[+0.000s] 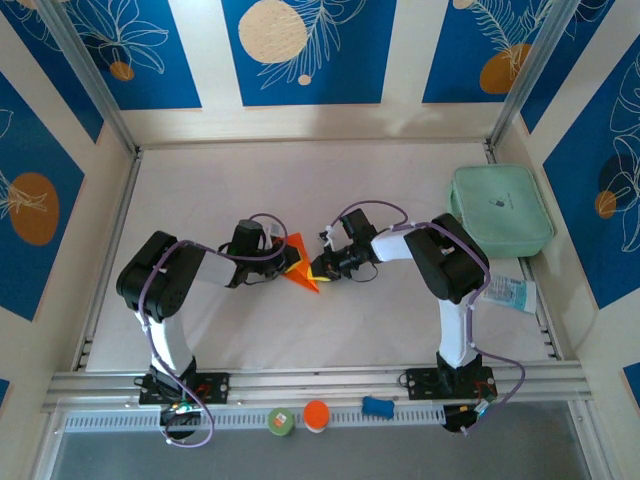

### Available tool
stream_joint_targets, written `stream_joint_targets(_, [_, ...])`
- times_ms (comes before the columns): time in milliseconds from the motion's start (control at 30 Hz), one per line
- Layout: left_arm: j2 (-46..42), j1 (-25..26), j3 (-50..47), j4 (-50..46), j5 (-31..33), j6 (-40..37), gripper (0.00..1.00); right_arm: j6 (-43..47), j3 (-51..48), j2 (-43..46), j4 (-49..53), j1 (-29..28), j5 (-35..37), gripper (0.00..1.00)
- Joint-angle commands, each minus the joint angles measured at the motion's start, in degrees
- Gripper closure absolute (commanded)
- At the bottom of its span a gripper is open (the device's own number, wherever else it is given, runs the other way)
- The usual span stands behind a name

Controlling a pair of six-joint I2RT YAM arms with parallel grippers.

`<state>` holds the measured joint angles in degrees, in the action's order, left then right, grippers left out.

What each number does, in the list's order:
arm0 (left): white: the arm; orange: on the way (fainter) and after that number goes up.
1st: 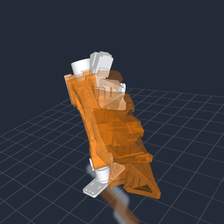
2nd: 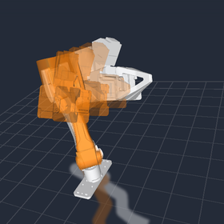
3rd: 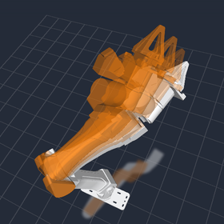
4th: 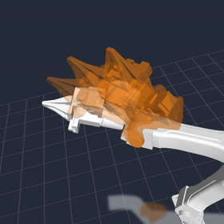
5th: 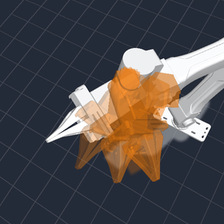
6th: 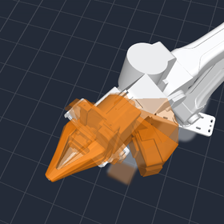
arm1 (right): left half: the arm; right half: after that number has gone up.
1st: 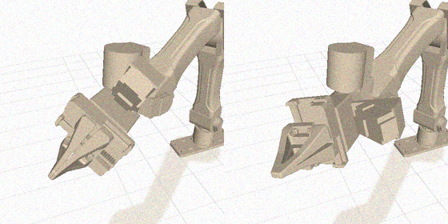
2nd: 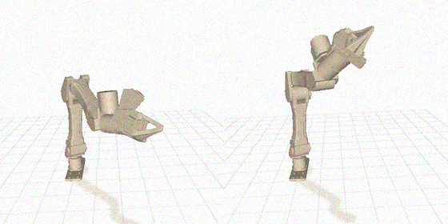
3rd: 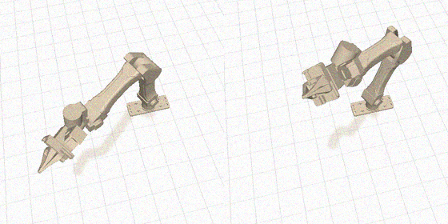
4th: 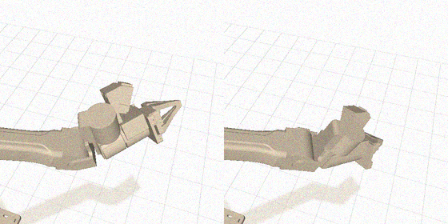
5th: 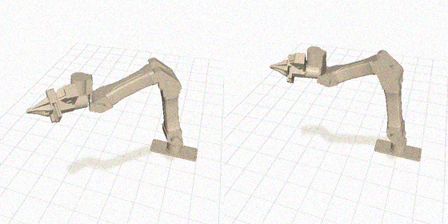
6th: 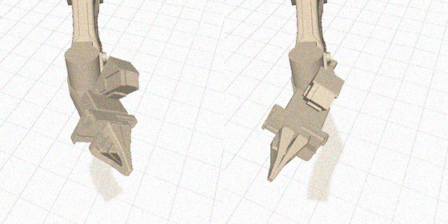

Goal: Fold a paper plane with a square sheet of paper (pick it up from the middle)
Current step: Fourth fold the wing at the center of the table.

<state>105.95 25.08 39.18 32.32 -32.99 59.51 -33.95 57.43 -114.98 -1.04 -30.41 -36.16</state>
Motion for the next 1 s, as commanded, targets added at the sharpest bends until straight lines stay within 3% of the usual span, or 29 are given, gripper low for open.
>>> stream_joint_targets(0, [1.58, -0.21, 1.27, -1.14, -0.34, -1.74, 0.86, 0.82, -1.0, -2.37, 6.16, 0.71, 7.49, 0.91])
stream_joint_targets(967, [1.12, -0.21, 0.55, -3.93, 1.79, -2.45, 0.87, 1.65, 1.02, 4.48, 11.54, -0.07, -0.66, 0.79])
